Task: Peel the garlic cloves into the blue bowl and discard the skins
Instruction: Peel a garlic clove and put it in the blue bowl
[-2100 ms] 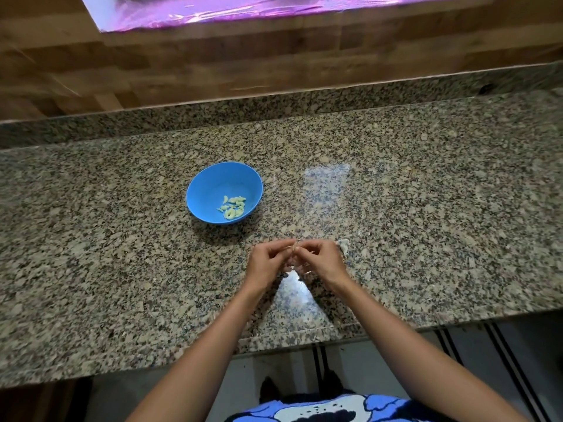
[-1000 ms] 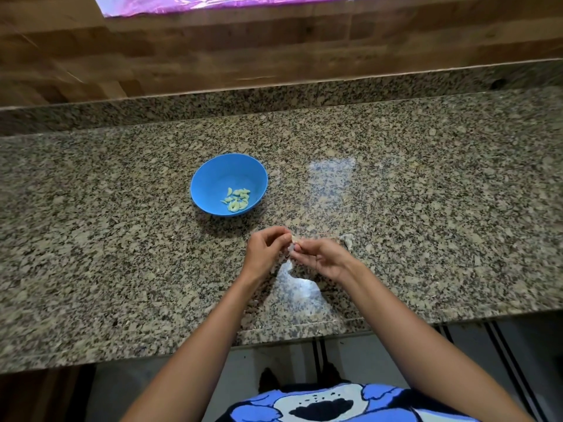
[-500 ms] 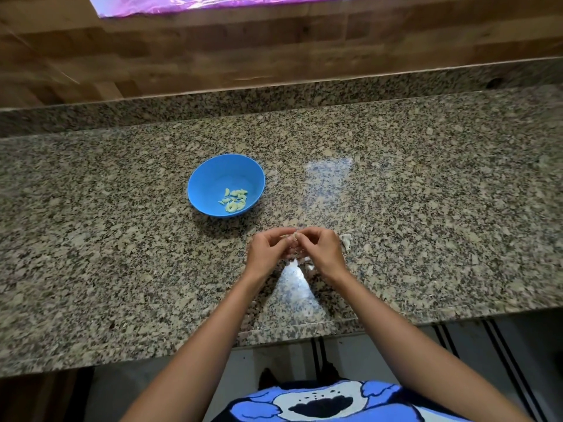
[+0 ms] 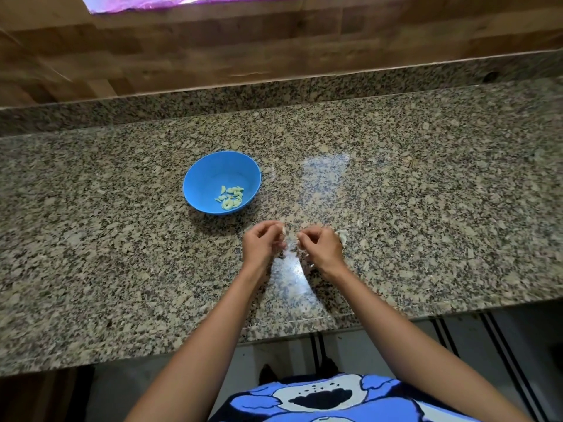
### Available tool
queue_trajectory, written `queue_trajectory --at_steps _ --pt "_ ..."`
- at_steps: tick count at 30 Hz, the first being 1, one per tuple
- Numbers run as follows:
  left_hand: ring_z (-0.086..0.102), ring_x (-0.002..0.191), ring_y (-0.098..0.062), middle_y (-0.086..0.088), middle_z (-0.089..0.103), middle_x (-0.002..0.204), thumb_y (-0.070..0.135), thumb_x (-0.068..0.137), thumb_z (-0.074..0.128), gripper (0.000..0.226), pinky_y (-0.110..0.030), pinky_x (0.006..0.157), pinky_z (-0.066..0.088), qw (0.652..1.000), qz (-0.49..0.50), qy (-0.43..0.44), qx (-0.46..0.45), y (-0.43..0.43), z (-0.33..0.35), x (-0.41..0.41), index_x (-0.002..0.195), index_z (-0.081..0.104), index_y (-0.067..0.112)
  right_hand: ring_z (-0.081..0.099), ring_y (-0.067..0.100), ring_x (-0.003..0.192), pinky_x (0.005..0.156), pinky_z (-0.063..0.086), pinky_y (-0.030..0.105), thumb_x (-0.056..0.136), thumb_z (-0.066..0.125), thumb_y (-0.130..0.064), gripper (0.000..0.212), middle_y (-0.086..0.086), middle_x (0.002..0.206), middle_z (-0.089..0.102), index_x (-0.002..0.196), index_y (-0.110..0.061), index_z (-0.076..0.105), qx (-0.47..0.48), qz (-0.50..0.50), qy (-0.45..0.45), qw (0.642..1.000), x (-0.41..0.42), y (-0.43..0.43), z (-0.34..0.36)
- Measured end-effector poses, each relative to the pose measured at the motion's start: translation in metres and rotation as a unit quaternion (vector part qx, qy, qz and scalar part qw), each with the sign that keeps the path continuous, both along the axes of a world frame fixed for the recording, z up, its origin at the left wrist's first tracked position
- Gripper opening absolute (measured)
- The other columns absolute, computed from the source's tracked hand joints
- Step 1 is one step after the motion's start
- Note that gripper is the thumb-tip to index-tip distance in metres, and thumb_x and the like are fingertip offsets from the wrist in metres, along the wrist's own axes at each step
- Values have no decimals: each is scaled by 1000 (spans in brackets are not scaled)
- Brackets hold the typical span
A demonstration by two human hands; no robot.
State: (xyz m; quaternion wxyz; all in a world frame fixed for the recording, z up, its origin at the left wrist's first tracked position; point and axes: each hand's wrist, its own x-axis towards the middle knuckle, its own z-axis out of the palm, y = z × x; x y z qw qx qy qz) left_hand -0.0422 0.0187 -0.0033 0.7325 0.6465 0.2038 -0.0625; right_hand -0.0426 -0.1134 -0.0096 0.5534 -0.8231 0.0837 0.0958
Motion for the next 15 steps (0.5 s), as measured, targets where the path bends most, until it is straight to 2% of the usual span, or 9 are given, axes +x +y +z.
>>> queue_trajectory --at_steps 3,6,9,12,15 --pt "64 60 -16 -11 67 74 1 86 62 9 -22 60 57 999 7 -5 -41 7 2 3 94 66 -2 54 17 54 55 48 32 92 55 -18 25 3 61 60 70 -12 63 17 -4 21 1000 -5 -3 1" --pt "67 61 -19 -16 70 77 -4 84 63 10 -22 59 57 999 -18 -14 -28 7 2 0 93 65 -5 55 20 53 47 48 30 97 47 -24 30 9 67 60 82 -2 61 128 -16 90 988 -6 -4 5" --pt "69 64 -17 -13 71 78 -5 83 62 9 -22 60 57 999 -39 -28 3 7 1 -2 90 67 0 60 24 57 47 52 30 91 57 -25 18 12 78 68 97 -10 65 171 4 104 980 -4 -1 5" --pt "67 63 -8 -1 71 74 -5 82 64 12 -18 59 54 993 -75 -61 65 6 1 -4 86 69 5 61 19 54 48 52 26 85 65 -17 12 12 81 71 97 -16 67 157 2 72 985 -4 2 6" --pt "66 64 -4 -2 69 77 -6 82 65 11 -16 60 53 990 -80 -80 88 4 0 -6 91 69 -1 62 19 54 50 54 28 86 65 -16 5 11 73 70 87 -16 70 81 20 14 996 -4 3 8"
